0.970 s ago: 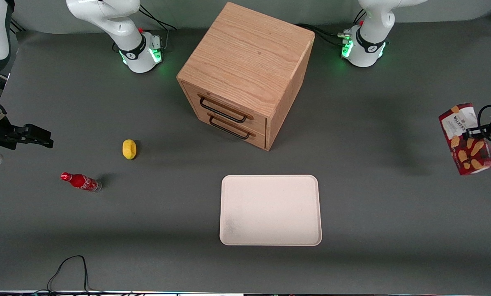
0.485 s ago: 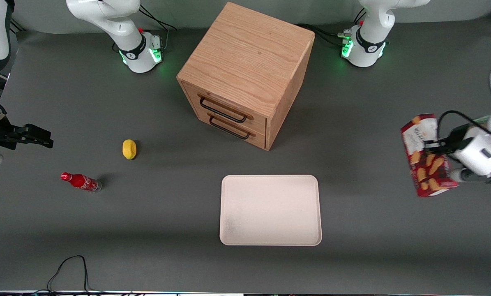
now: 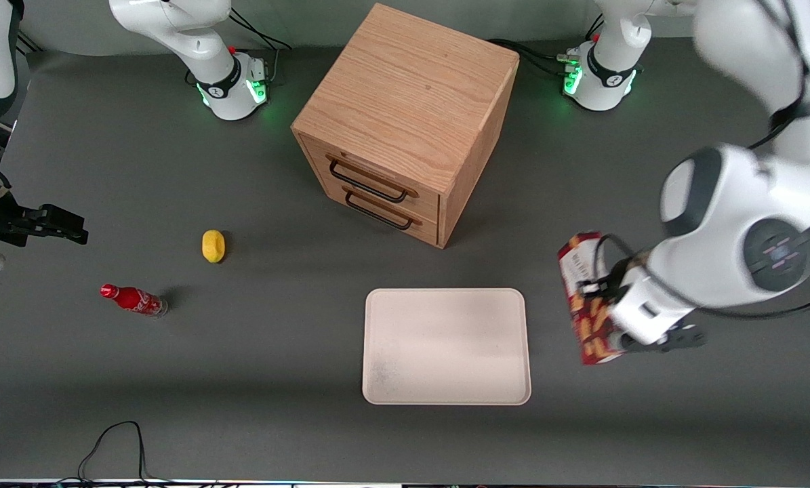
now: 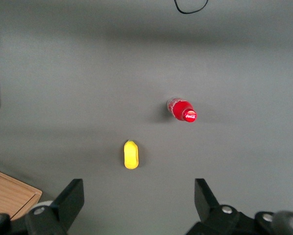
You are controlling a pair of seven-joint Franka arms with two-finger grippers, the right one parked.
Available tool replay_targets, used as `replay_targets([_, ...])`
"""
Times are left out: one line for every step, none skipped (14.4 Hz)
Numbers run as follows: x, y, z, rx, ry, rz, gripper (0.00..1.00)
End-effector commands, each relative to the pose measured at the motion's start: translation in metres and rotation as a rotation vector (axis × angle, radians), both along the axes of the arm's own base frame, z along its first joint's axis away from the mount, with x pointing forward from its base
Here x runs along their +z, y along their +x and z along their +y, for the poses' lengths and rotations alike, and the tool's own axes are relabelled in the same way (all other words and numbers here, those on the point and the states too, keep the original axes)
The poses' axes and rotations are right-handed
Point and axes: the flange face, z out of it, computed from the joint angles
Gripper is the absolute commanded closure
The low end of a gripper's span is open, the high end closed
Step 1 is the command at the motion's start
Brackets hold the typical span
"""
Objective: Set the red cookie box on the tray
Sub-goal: 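Carry the box with the left gripper over the cream tray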
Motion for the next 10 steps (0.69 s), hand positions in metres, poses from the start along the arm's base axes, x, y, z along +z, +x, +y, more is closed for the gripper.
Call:
replay_targets([-0.033,0.019,-0.031,0.007,-0.025,-0.030,1.00])
replay_targets([-0.048,0.021,-0.042,0.000,-0.028,-0.040,1.00])
replay_targets([-0.065,0.023,-0.051,0.000,-0.030,-0.044,1.00])
replay_targets([-0.081,0.022,-0.061,-0.005,-0.026,-0.044,1.00])
replay_targets([-0.097,0.022,-0.067,0.005,-0.023,-0.041,1.00])
replay_targets([-0.112,0.021,-0.076,0.004,-0.014,-0.042,1.00])
replay_targets([-0.126,0.020,-0.079,0.002,-0.010,-0.038,1.00])
replay_targets([-0.142,0.019,-0.081,0.000,-0.003,-0.043,1.00])
replay_targets([-0.155,0.015,-0.088,-0.009,0.007,-0.052,1.00])
replay_targets([-0.165,0.015,-0.086,-0.010,0.012,-0.064,1.00])
